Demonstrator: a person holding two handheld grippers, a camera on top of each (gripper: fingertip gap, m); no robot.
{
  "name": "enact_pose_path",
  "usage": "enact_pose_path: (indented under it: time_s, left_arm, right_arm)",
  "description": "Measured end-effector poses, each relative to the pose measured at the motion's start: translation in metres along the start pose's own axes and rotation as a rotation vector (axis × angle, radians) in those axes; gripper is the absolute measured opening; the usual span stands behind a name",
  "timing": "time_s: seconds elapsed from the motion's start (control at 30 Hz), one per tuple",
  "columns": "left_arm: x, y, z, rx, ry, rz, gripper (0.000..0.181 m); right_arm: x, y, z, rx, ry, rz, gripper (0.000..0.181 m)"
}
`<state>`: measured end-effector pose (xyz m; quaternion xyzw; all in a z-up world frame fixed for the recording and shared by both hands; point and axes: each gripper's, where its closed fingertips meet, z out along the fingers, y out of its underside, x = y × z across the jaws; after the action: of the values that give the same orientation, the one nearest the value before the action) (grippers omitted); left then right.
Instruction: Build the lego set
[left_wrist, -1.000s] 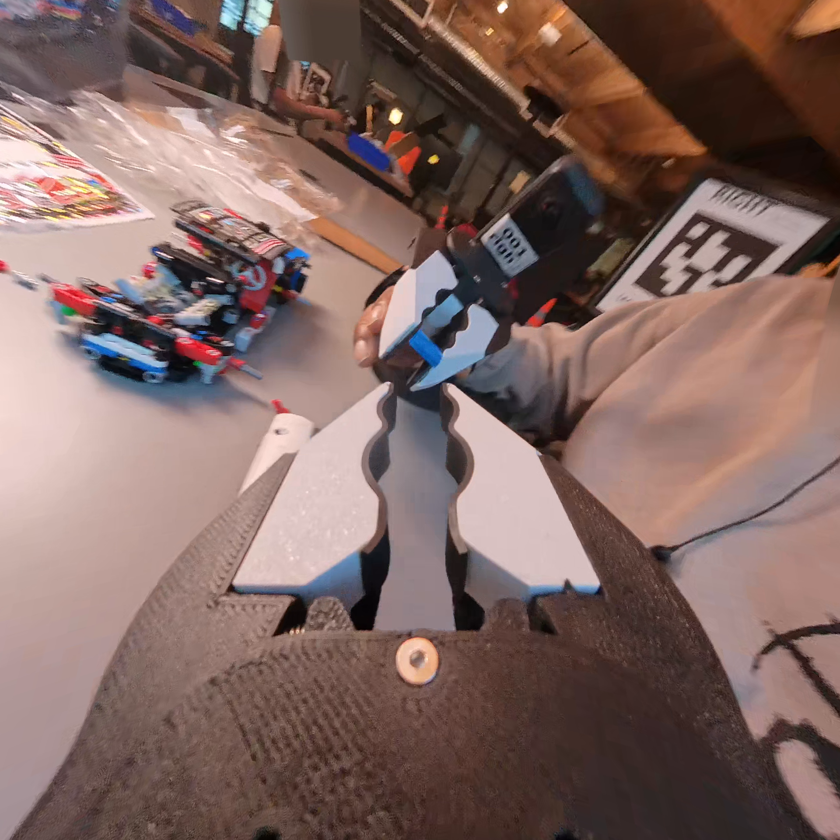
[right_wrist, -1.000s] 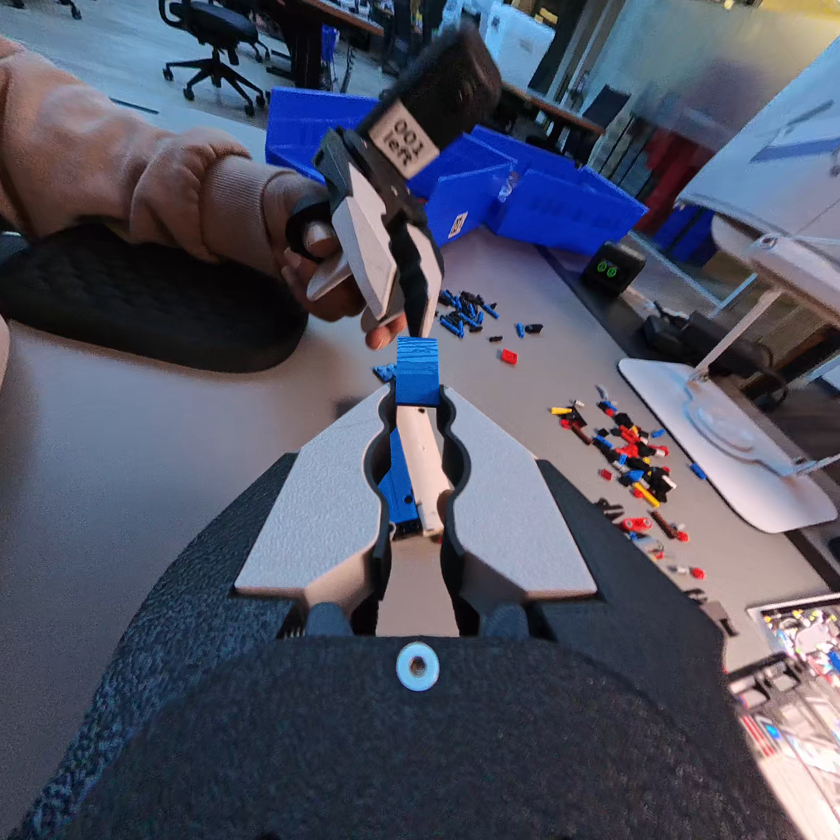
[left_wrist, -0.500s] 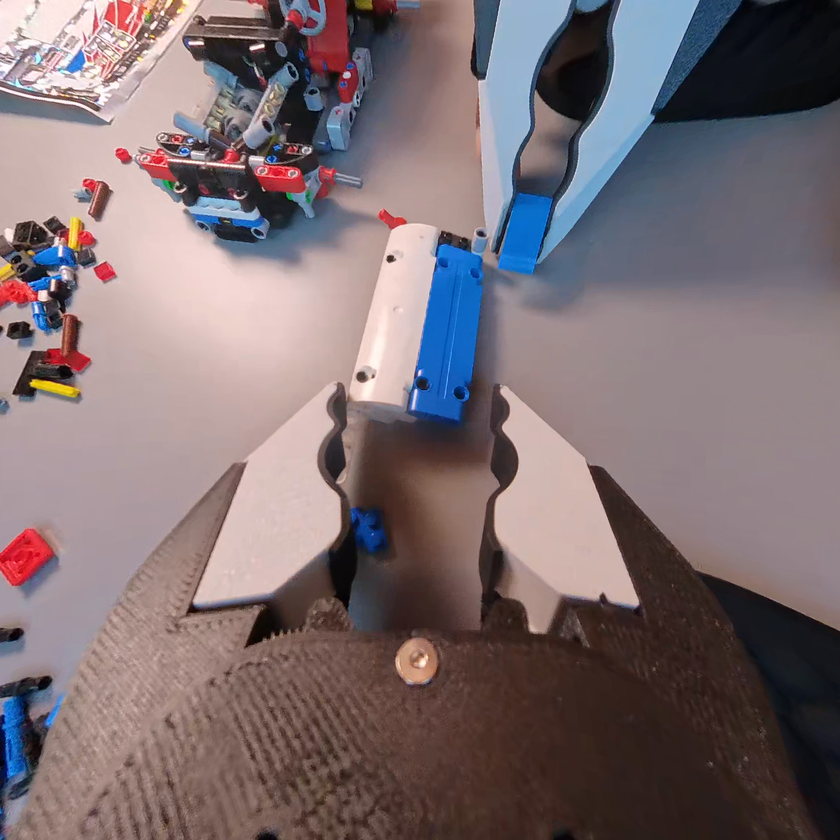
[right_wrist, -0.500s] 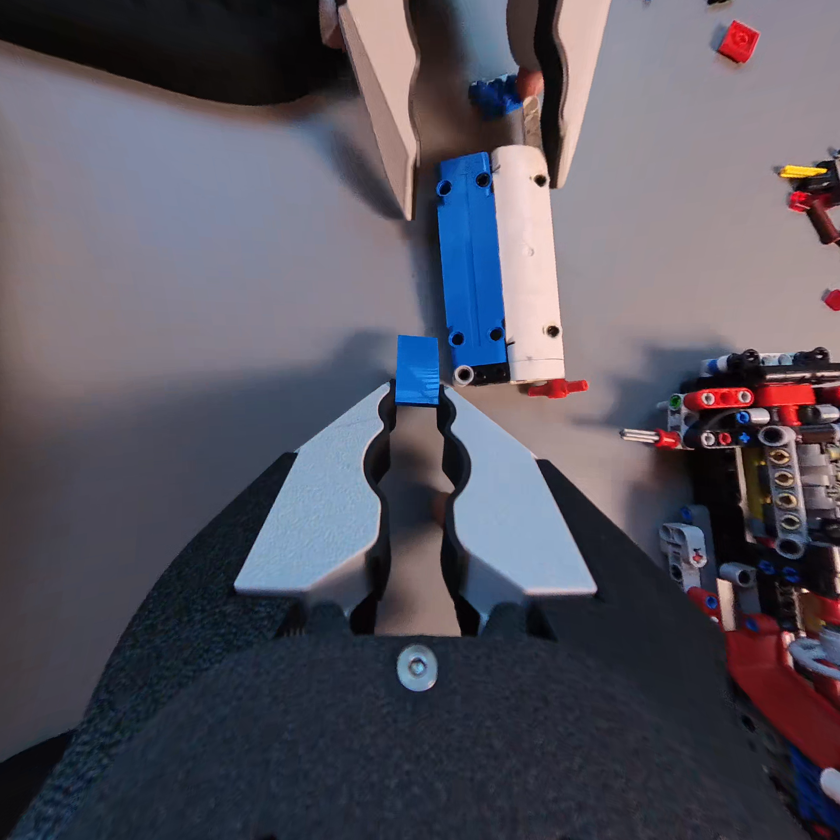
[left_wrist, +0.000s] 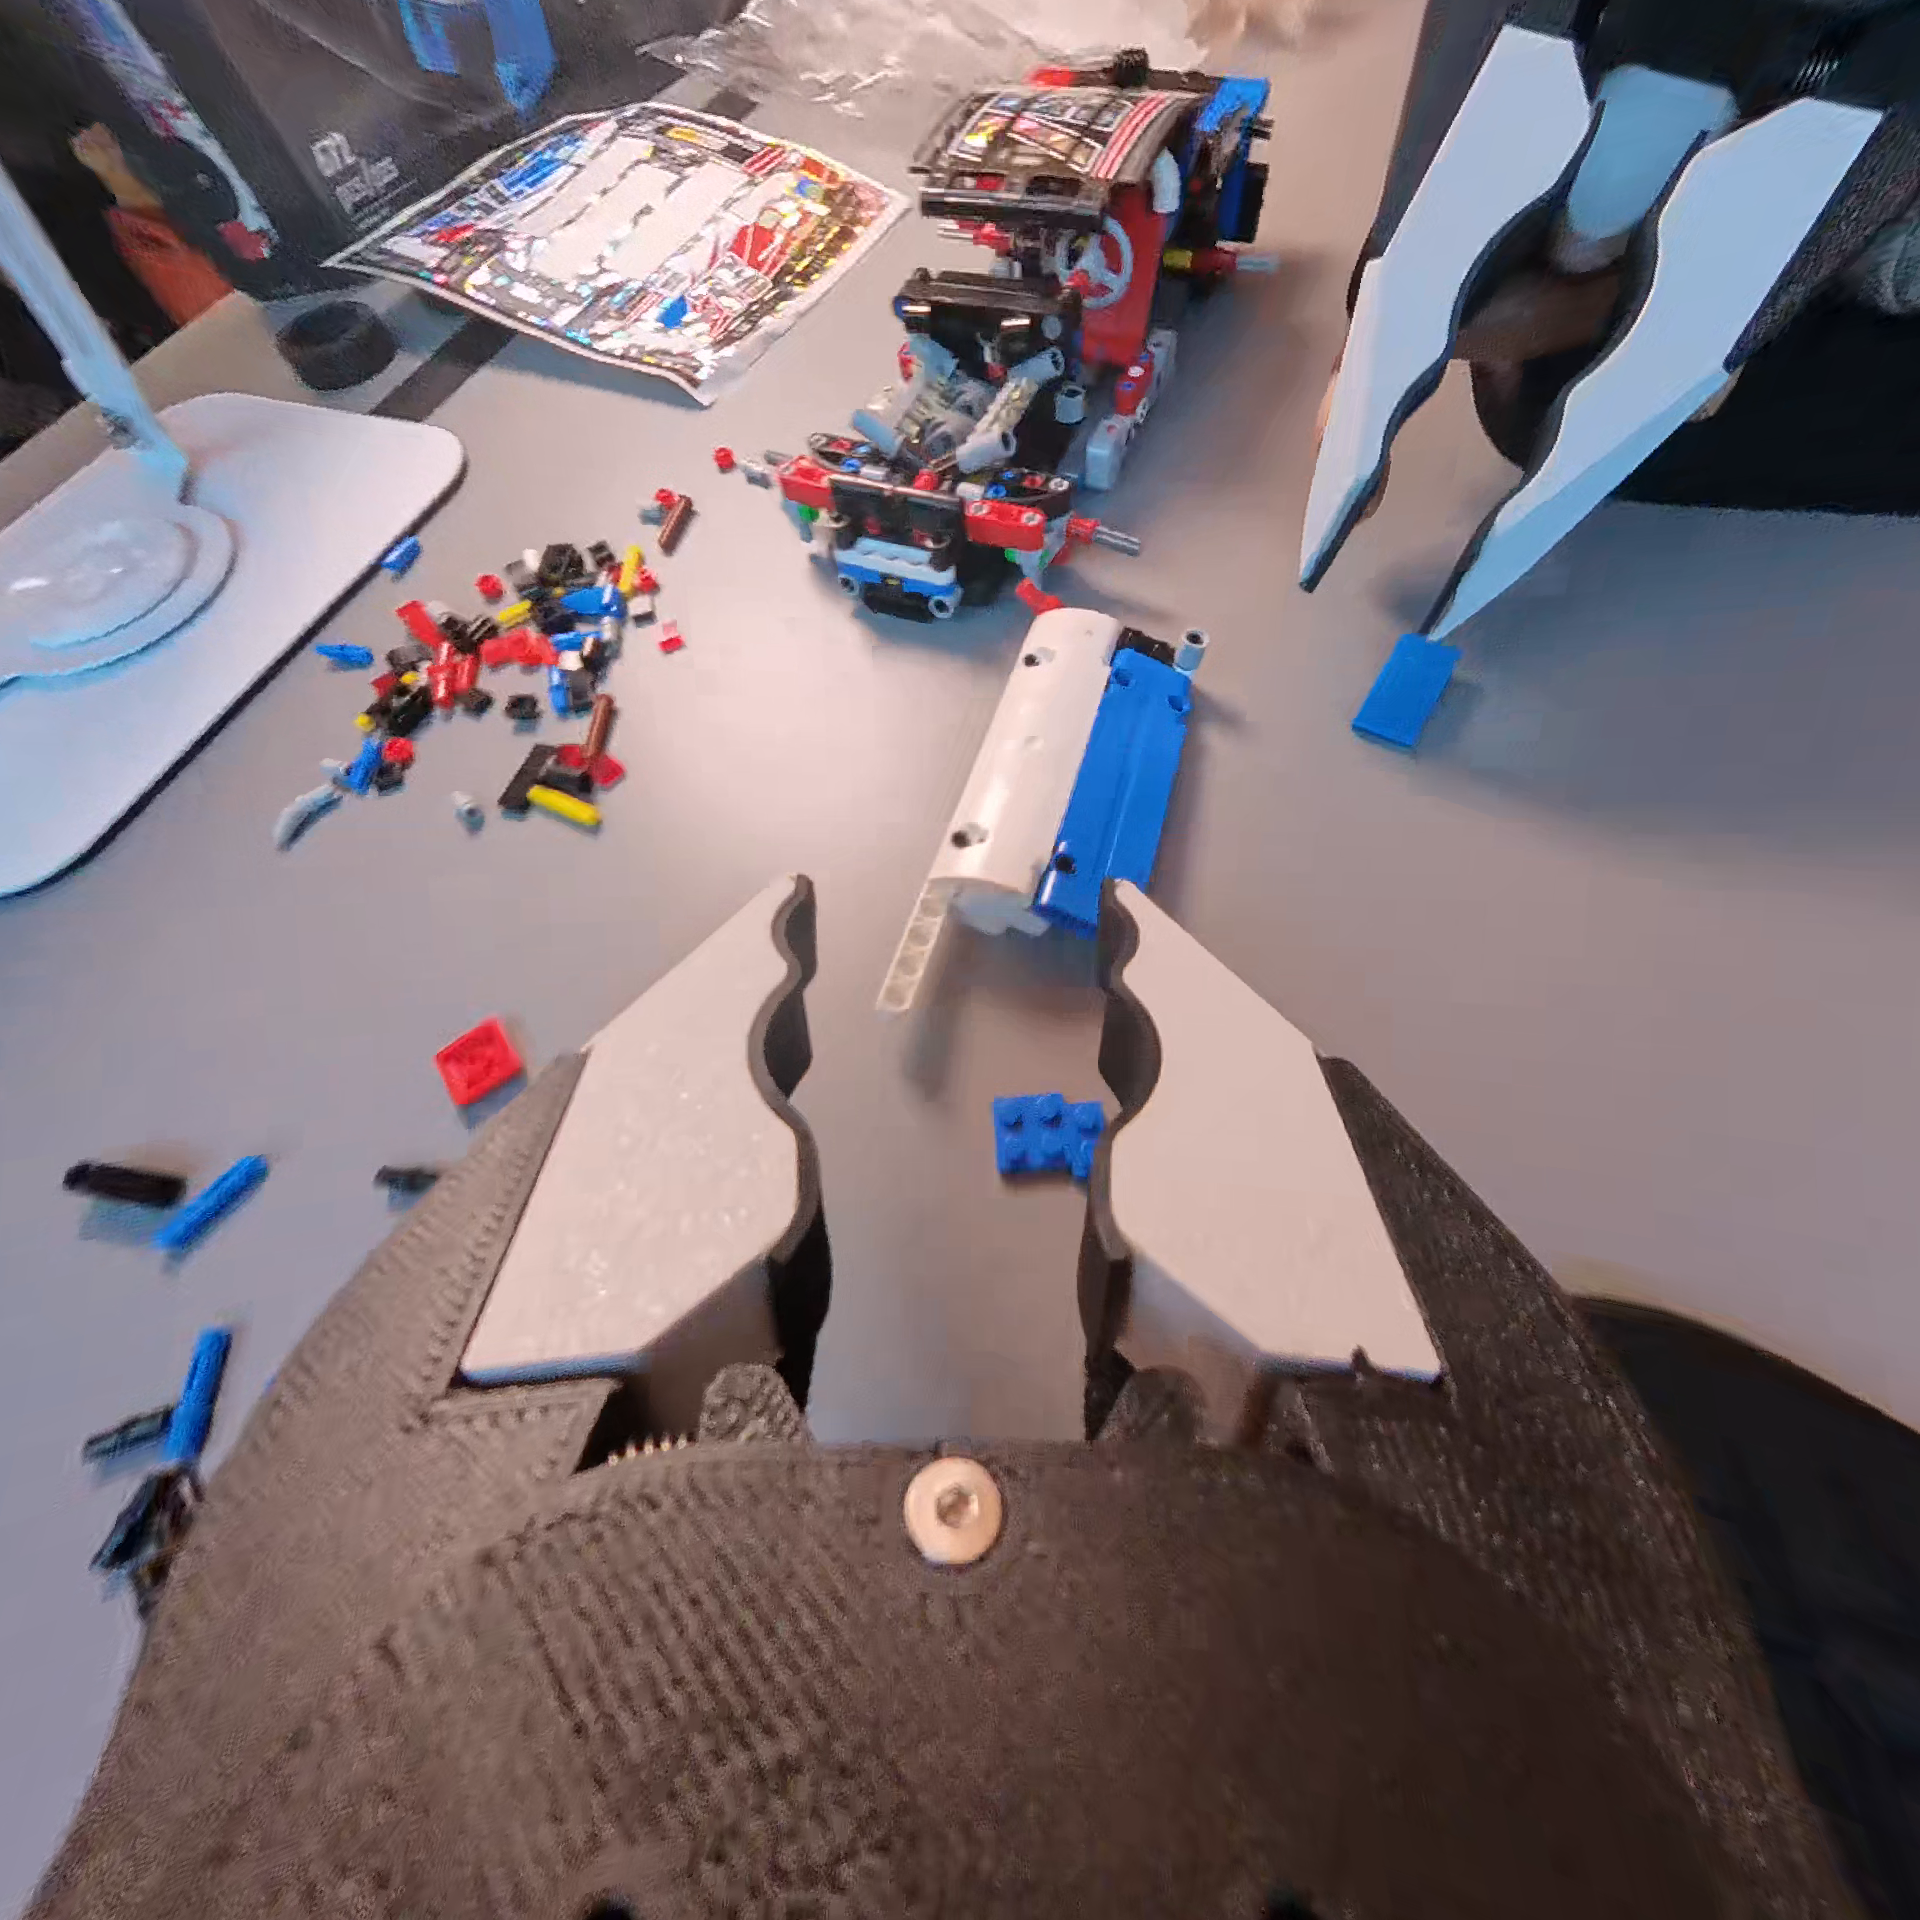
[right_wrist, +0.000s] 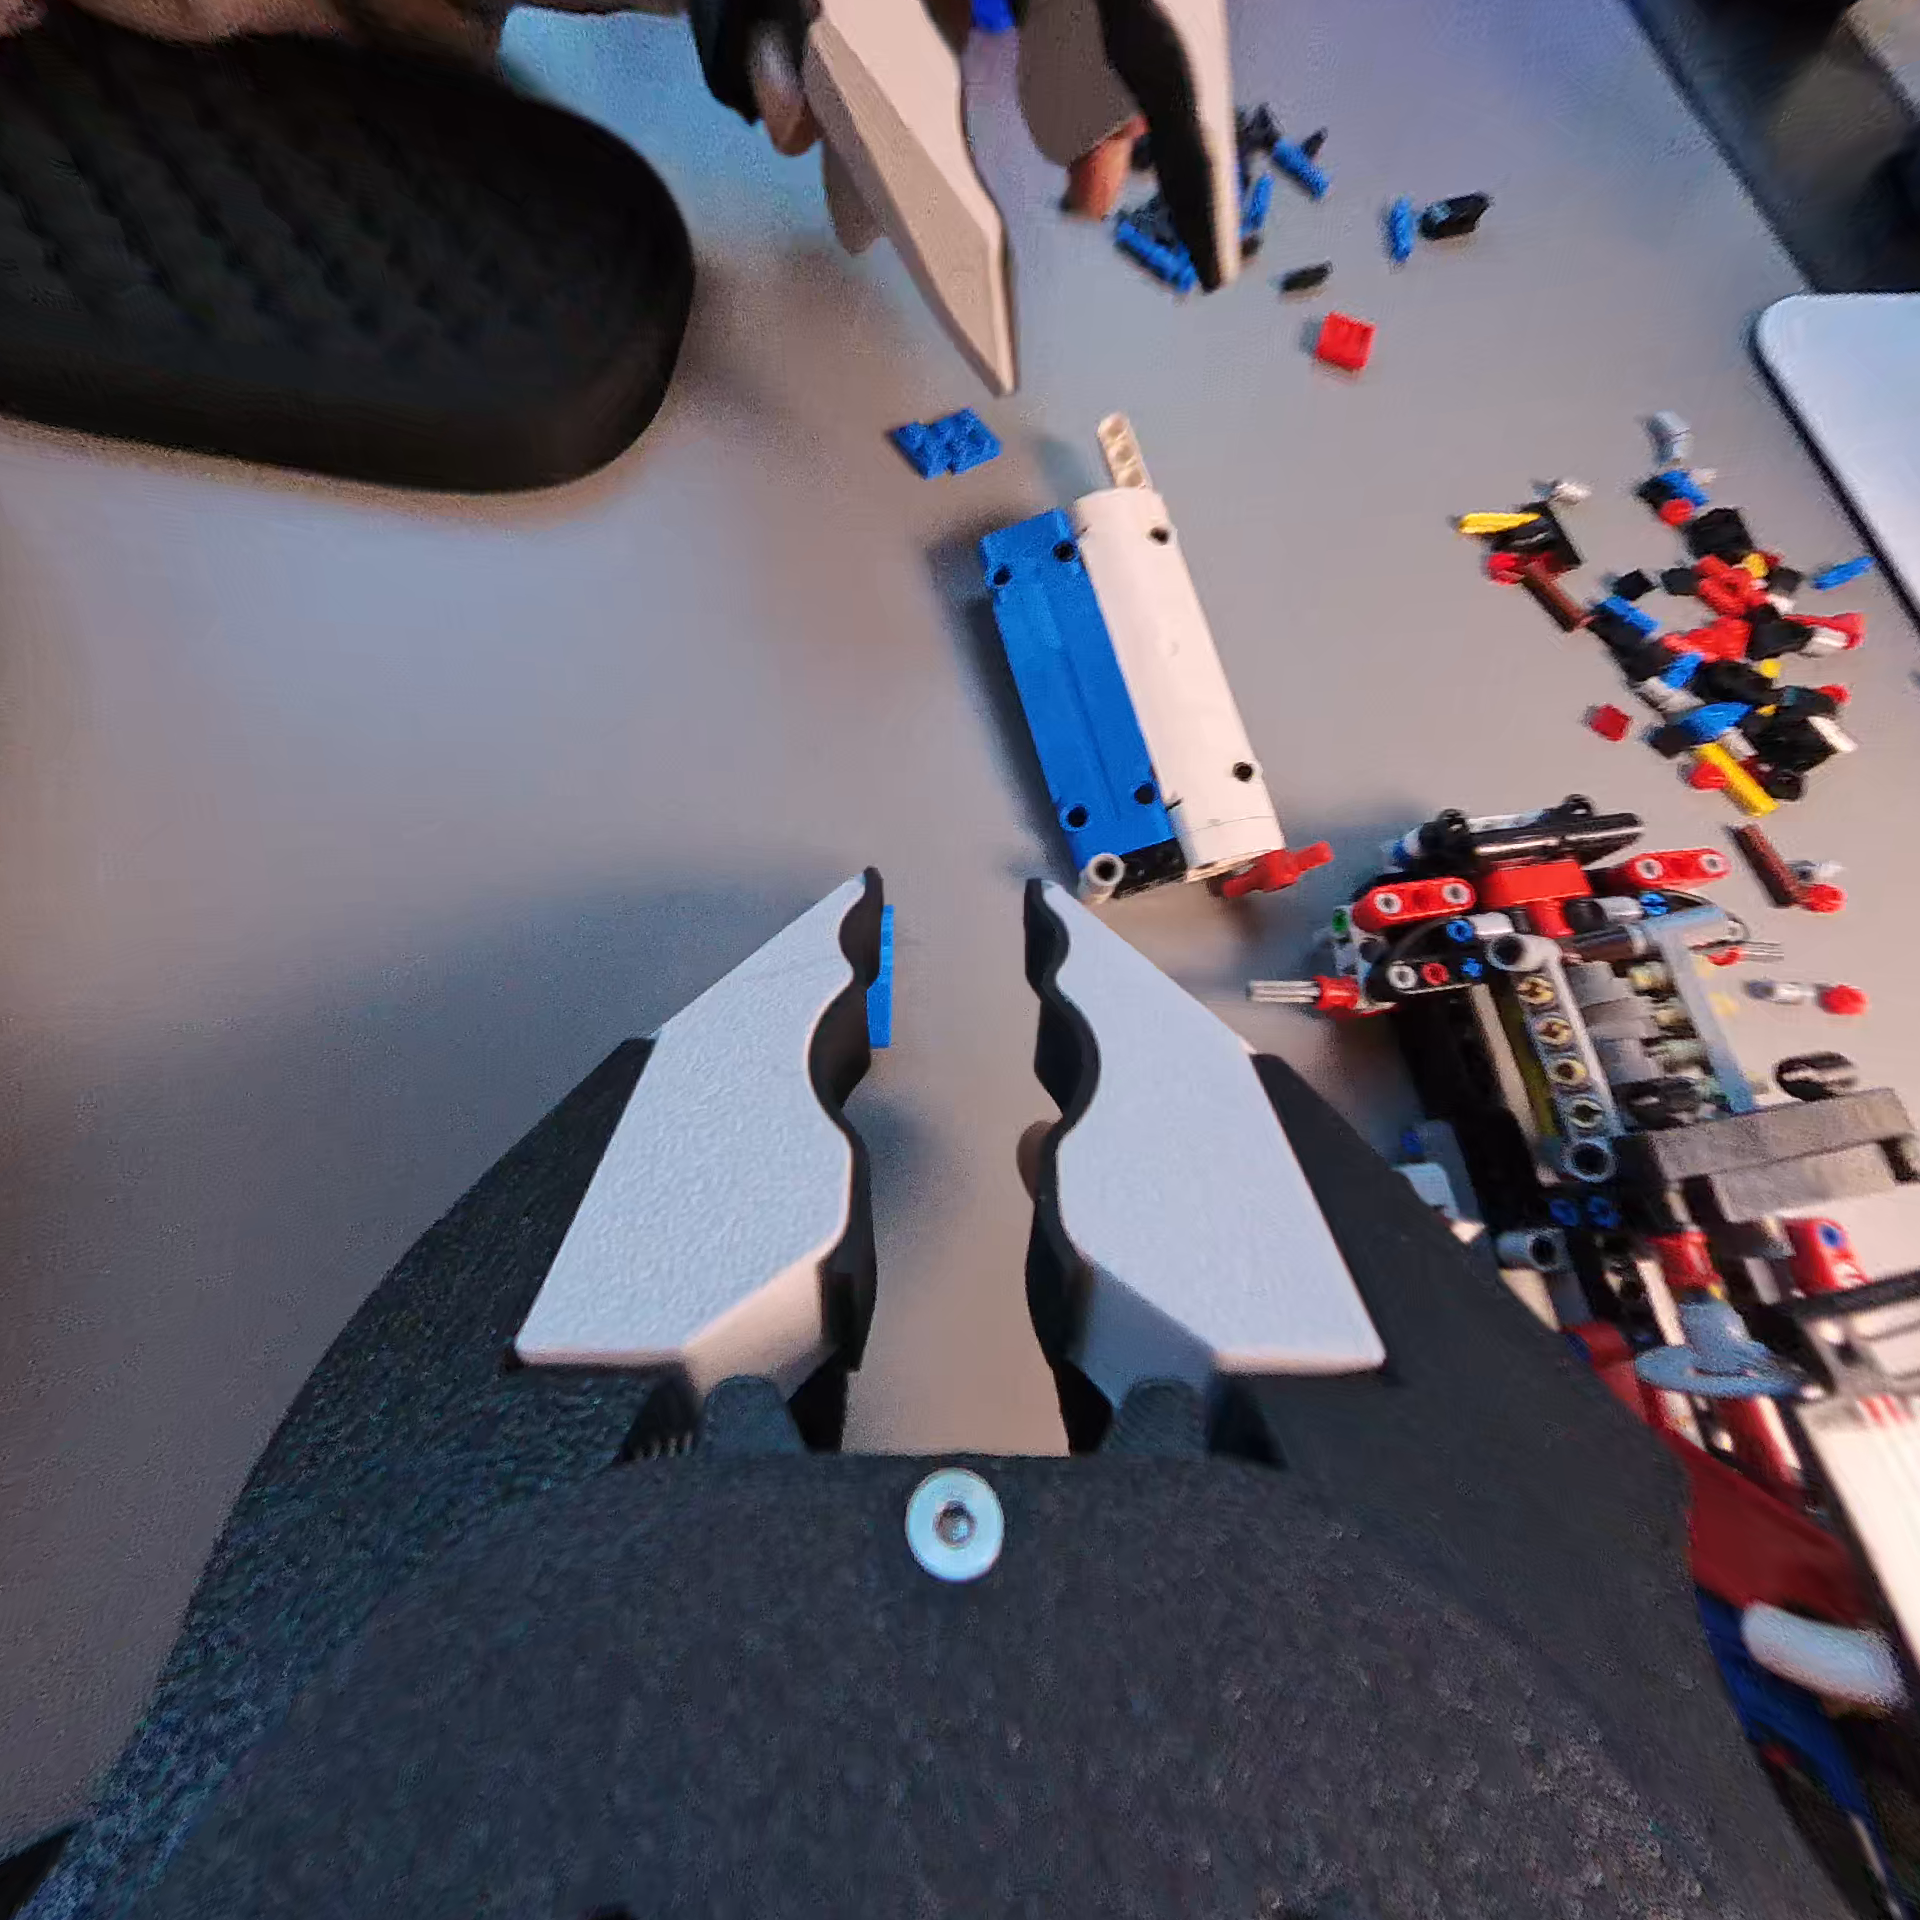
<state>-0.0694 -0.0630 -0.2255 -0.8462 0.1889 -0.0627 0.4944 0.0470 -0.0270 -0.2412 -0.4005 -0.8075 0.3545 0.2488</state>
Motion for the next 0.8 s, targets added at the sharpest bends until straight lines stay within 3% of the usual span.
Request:
enact_pose_path:
  time_s: [0.03, 0.17, 0.3, 0.57, 0.8]
  left_arm:
    - [-0.003, 0.007, -0.009, -0.020, 0.017, -0.031, 0.052]
    - [0.012, 0.042, -0.026, -0.154, 0.130, -0.040, 0.041]
    - [0.018, 0.058, -0.017, -0.255, 0.123, 0.019, 0.040]
    - [0.047, 0.051, -0.004, -0.310, 0.140, 0.092, 0.022]
    - [0.098, 0.049, -0.022, -0.334, 0.405, 0.119, 0.028]
  right_arm:
    - [0.005, -0.005, -0.002, 0.032, 0.025, 0.006, 0.025]
    - [0.018, -0.020, -0.007, 0.143, 0.088, 0.020, 0.022]
    - [0.024, -0.025, -0.008, 0.192, 0.124, 0.025, 0.019]
    - [0.010, -0.026, 0.003, 0.184, 0.080, -0.002, 0.019]
    - [-0.010, -0.027, 0.015, 0.143, 0.037, -0.080, 0.019]
